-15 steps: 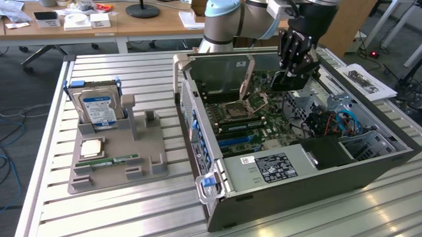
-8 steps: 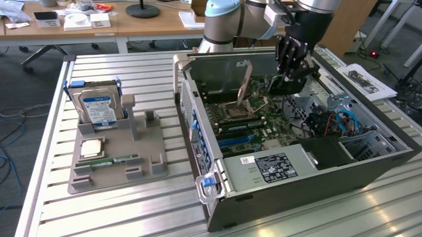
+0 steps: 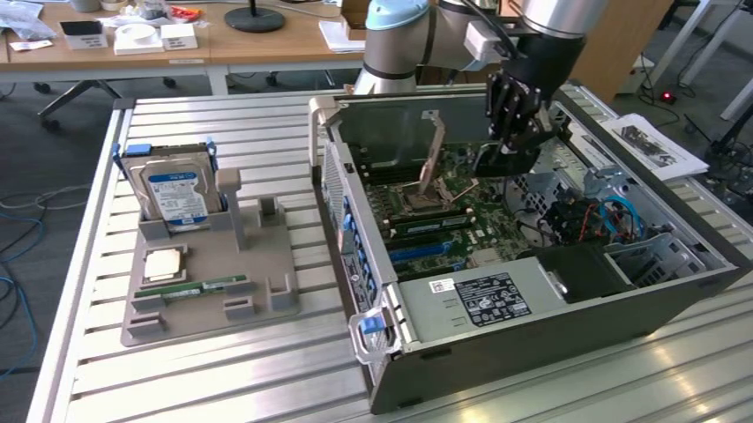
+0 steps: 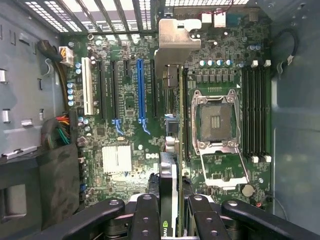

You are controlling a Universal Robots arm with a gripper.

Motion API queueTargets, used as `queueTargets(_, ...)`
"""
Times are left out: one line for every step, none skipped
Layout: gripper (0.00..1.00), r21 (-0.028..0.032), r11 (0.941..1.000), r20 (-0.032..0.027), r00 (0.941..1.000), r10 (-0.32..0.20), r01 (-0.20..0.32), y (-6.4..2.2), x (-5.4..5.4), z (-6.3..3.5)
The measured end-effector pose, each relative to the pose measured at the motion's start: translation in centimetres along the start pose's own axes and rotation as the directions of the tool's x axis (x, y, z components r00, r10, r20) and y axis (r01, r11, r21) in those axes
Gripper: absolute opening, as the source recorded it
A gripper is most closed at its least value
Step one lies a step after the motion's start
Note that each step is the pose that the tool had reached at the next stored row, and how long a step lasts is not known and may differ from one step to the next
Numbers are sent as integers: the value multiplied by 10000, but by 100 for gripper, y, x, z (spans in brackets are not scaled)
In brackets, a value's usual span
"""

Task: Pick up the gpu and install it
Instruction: 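Insert the gpu into the slot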

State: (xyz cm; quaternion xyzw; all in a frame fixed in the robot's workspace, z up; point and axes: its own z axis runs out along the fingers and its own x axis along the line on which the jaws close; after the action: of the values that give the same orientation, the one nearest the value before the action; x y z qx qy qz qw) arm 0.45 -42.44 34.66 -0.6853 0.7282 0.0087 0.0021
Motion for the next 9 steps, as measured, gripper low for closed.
queueTargets(27,3,10000,5,10000,-1,1,5,1,16)
queueTargets(27,6,10000,5,10000,-1,1,10,2,33)
queueTargets(27,9,10000,7,10000,0,0,16,3,52)
queueTargets(27,12,10000,8,10000,0,0,21,4,70)
queueTargets(27,15,10000,9,10000,0,0,27,4,88)
queueTargets(27,17,10000,8,10000,0,0,33,5,106)
queueTargets(27,21,10000,8,10000,0,0,38,6,125)
queueTargets(27,26,10000,10,10000,0,0,44,6,143)
queueTargets(27,30,10000,10,10000,0,0,50,7,161)
